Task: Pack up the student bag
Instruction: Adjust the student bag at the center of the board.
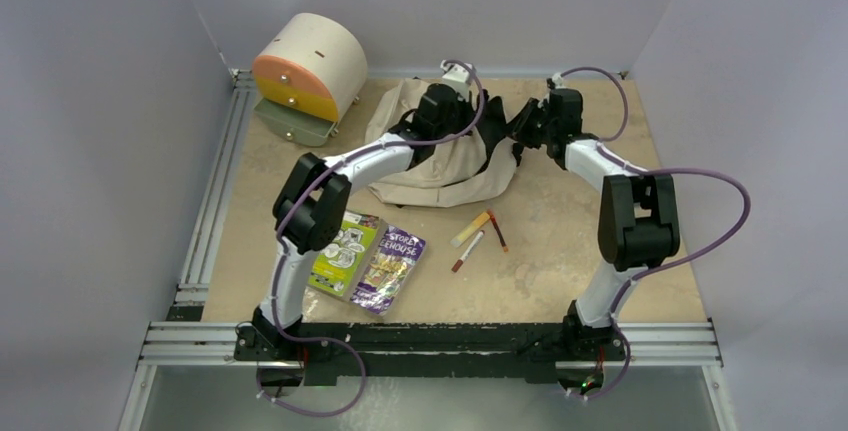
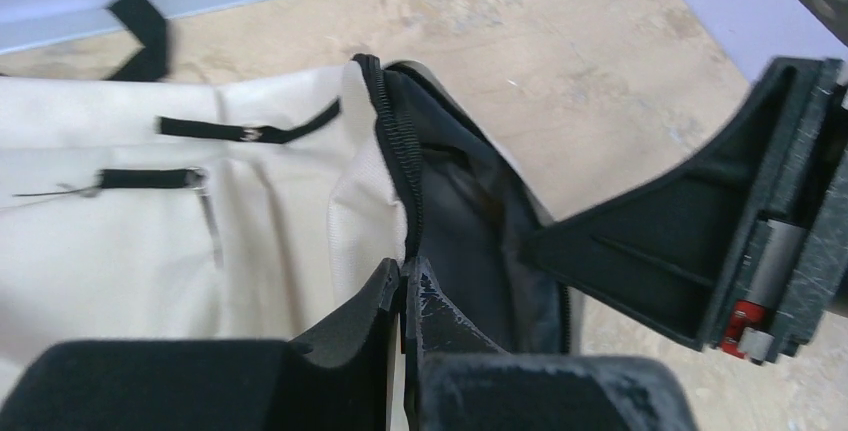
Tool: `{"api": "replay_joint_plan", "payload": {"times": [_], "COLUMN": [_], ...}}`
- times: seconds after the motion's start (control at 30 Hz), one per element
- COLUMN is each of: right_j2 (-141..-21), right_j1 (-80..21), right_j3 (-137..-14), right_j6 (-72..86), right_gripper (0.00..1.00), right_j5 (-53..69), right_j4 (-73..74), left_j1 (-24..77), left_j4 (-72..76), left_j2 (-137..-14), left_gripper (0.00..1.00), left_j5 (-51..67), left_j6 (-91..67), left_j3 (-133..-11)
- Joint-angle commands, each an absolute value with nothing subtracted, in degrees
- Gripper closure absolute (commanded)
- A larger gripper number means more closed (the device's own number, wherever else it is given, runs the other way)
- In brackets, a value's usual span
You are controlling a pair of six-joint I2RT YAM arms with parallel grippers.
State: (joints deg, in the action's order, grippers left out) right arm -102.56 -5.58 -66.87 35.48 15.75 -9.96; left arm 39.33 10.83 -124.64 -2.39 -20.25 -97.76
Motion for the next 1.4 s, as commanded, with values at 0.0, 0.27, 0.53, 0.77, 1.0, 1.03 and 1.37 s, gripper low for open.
{"api": "replay_joint_plan", "payload": {"times": [0.0, 0.27, 0.53, 0.77, 1.0, 1.03, 1.37], "right_j2": [-98.8, -97.2, -95.9, -90.8, -85.6, -85.0, -84.8], "right_j1": [-5.8, -5.8, -5.8, -5.8, -6.1, -6.8, -21.3], "right_j3": [-66.4, -65.8, -66.2, -66.7, -66.3, -65.9, -57.1], "right_j6": [33.2, 32.1, 30.4, 24.4, 21.3, 20.8, 12.5], "right_gripper": [0.76, 0.78, 0.77, 0.61, 0.46, 0.44, 0.24], "right_j5": [12.6, 7.6, 5.5, 10.9, 21.8, 24.4, 24.4], "right_j4": [-8.8, -7.7, -6.5, -8.0, -9.6, -10.8, -23.1], "left_j1": [37.5, 32.5, 26.9, 26.5, 25.7, 25.6, 24.3], "left_j4": [11.2, 9.0, 8.2, 7.1, 5.7, 5.7, 3.9], "left_j2": [-118.0, -109.1, -103.2, -103.7, -103.8, -104.0, -104.8], "left_gripper": [1.00, 1.00, 1.00, 1.00, 1.00, 1.00, 1.00], "left_j5": [-7.3, -7.9, -4.8, -2.2, -0.7, -0.3, 3.0], "left_j6": [-14.9, -13.9, -13.5, -11.3, -10.1, -10.1, -10.4], "left_j3": [-95.5, -87.1, -82.2, -85.1, -87.5, -87.6, -88.4]}}
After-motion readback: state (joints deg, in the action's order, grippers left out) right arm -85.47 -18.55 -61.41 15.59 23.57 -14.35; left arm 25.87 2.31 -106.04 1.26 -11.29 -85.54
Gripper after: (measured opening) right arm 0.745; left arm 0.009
